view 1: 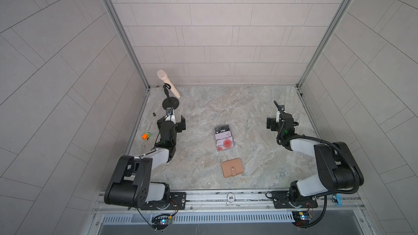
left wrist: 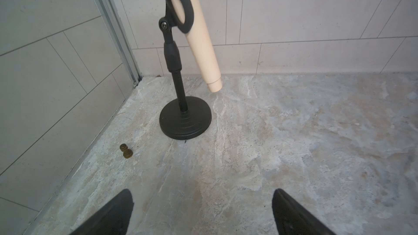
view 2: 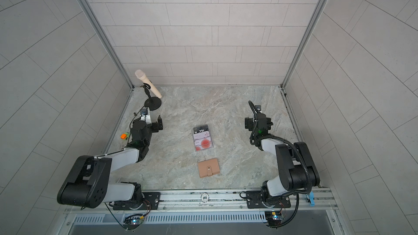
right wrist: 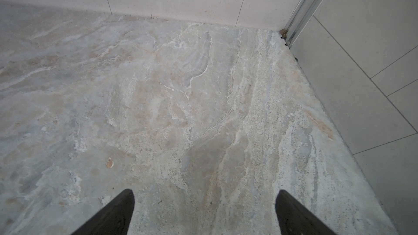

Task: Take the credit cards out of the card holder
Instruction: Rotate the card holder at the bottom-center of the table.

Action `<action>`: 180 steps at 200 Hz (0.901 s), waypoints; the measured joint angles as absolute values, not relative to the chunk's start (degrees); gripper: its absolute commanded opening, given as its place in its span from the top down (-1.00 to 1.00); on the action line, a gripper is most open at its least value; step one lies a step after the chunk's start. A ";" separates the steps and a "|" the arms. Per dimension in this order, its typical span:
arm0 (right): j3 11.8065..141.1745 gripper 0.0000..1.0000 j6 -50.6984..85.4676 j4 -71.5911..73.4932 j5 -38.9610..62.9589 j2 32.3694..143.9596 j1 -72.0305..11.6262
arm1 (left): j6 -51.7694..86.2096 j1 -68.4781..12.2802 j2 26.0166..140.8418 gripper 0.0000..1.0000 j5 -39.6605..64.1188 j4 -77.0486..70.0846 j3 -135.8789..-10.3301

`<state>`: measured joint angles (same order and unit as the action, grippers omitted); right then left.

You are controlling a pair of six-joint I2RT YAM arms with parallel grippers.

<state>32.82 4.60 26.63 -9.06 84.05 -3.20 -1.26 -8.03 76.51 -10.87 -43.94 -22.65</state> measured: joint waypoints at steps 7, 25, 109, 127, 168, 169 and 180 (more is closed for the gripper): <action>33.61 -0.99 5.06 25.08 -9.37 83.46 -3.20 | -1.34 -8.86 75.66 -1.00 -11.53 -42.48 -23.33; 35.14 -0.99 6.35 20.34 -9.74 81.73 -3.22 | -1.10 -10.59 73.49 -1.00 -12.80 -37.91 -25.08; 45.65 -0.96 12.32 -11.20 -7.38 65.21 -10.48 | 5.74 -20.84 57.87 -1.00 -11.09 -9.15 -36.27; 46.50 -0.95 14.06 -17.47 -5.54 61.89 -13.02 | 8.05 -23.09 54.54 -1.00 -8.99 -3.68 -36.27; 46.46 -0.92 18.59 -28.75 -0.49 57.06 -17.15 | 13.37 -27.51 49.65 -1.00 -2.20 8.23 -36.25; 46.46 -0.92 18.70 -29.08 -0.27 56.97 -17.30 | 13.43 -27.55 49.60 -1.00 -2.07 8.40 -36.25; 46.54 -0.90 19.49 -31.79 1.45 56.55 -18.26 | 15.22 -28.49 48.16 -1.00 0.08 10.72 -35.94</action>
<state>46.54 19.49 -31.79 1.45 56.55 -18.26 15.22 -28.49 48.16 0.08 10.72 -35.94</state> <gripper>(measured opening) 0.959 0.996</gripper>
